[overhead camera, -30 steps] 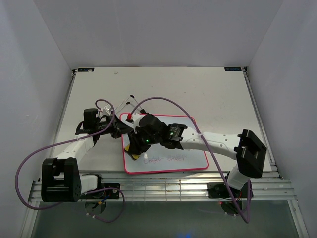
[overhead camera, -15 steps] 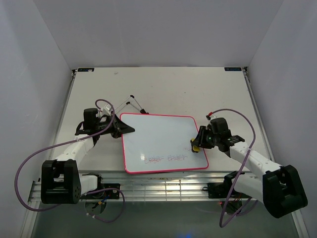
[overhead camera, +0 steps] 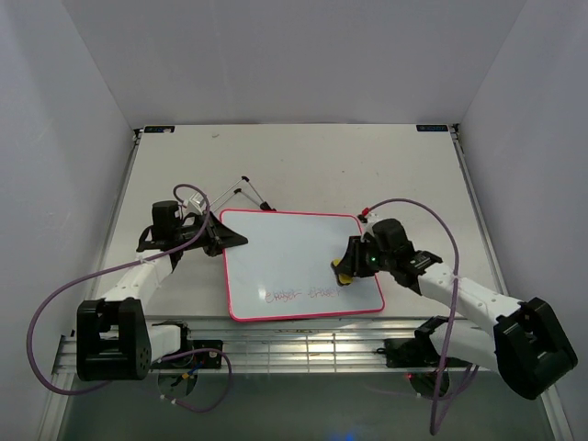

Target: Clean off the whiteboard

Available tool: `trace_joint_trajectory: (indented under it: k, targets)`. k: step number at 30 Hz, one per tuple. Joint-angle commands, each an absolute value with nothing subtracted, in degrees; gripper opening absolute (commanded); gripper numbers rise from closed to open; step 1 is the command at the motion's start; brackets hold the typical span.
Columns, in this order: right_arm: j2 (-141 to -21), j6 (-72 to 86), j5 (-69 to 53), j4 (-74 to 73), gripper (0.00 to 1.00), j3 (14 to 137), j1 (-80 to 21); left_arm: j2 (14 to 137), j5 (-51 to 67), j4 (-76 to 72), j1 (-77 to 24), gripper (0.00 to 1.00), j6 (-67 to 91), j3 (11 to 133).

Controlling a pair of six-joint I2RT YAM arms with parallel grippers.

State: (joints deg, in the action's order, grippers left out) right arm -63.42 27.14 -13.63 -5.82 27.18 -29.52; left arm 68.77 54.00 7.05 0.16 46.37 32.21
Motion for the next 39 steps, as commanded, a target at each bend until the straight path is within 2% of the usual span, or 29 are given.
trace_joint_trajectory:
  k: [1,5,10,13,17,20,23,27,30,35,36,39]
  targets:
    - [-64.16,30.41,-18.9,-4.32,0.22,27.59,-43.05,67.85,43.77,5.01,-0.18,0.0,42.71,32.61]
    - [-65.39,30.5,-12.06,-8.07,0.22,28.83,-45.18,67.85,43.51,5.27,-0.18,0.0,42.71,32.52]
    - [-64.87,30.5,-5.72,-22.47,0.23,26.81,-34.03,67.68,42.46,5.89,-0.18,0.0,42.54,32.87]
    - [-61.71,29.62,-1.33,-27.76,0.24,27.07,-31.38,67.15,41.57,6.42,-0.18,0.0,42.71,32.87]
    - [-57.66,30.15,-3.77,-28.92,0.22,27.42,-31.64,67.06,41.04,6.68,-0.18,0.0,42.71,32.87]
    - [-55.38,30.58,-10.44,-24.28,0.2,26.81,-34.62,67.15,41.04,6.68,-0.18,0.0,42.71,32.87]
    - [-55.8,33.39,-15.11,-14.18,0.2,27.16,-43.13,67.32,40.96,6.42,-0.18,0.0,42.89,32.87]
    - [-61.77,34.19,-8.82,-5.72,0.2,31.1,-57.0,67.33,40.87,6.06,-0.18,0.0,43.15,32.87]
    - [-67.84,33.4,-5.11,-4.39,0.2,36.81,-62.38,67.67,40.96,5.98,-0.18,0.0,43.07,32.96]
    - [-72.6,32.6,-0.01,-11.32,0.2,42.89,-65.74,67.94,41.13,6.06,-0.18,0.0,42.98,32.96]
    - [-71.99,33.13,4.26,-12.82,0.21,41.85,-64.96,67.94,41.13,5.98,-0.18,0.0,42.89,33.05]
    - [-66.99,35.06,3.18,-16.17,0.21,34.41,-58.14,67.59,41.05,6.24,-0.18,0.0,42.72,32.96]
